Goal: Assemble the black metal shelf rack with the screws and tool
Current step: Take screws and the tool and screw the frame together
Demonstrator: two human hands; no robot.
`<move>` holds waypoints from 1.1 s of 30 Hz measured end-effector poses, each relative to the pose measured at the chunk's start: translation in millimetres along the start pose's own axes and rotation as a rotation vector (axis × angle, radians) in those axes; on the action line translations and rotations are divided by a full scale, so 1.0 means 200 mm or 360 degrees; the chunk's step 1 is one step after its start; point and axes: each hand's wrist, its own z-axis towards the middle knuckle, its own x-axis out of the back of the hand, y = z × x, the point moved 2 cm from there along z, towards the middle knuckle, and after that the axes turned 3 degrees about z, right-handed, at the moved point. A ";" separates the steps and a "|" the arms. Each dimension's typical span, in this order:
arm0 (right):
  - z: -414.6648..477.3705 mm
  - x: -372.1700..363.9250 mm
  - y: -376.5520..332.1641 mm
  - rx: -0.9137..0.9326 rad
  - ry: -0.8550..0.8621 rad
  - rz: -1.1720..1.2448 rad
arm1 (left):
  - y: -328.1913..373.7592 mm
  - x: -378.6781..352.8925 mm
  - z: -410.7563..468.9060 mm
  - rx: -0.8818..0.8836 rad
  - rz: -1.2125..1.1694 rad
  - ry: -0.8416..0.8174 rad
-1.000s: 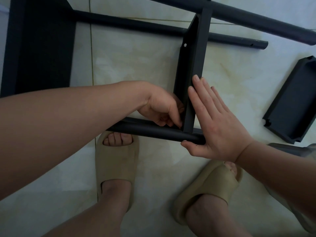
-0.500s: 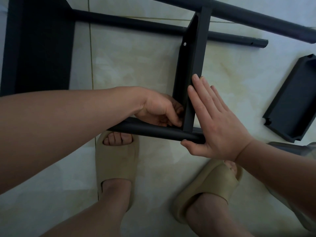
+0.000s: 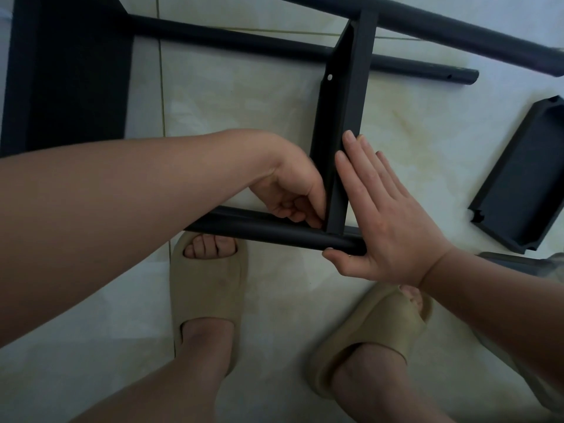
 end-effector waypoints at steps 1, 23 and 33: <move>0.00 0.00 0.00 0.0001 0.0002 0.0002 | 0.00 0.00 0.00 0.0002 0.0007 0.0003; 0.00 -0.01 0.01 0.0012 0.0015 0.0001 | 0.01 0.02 -0.02 -0.0162 0.0064 -0.0038; 0.00 -0.01 0.01 0.0009 0.0018 0.0009 | 0.02 0.03 0.01 -0.0120 0.0160 -0.0040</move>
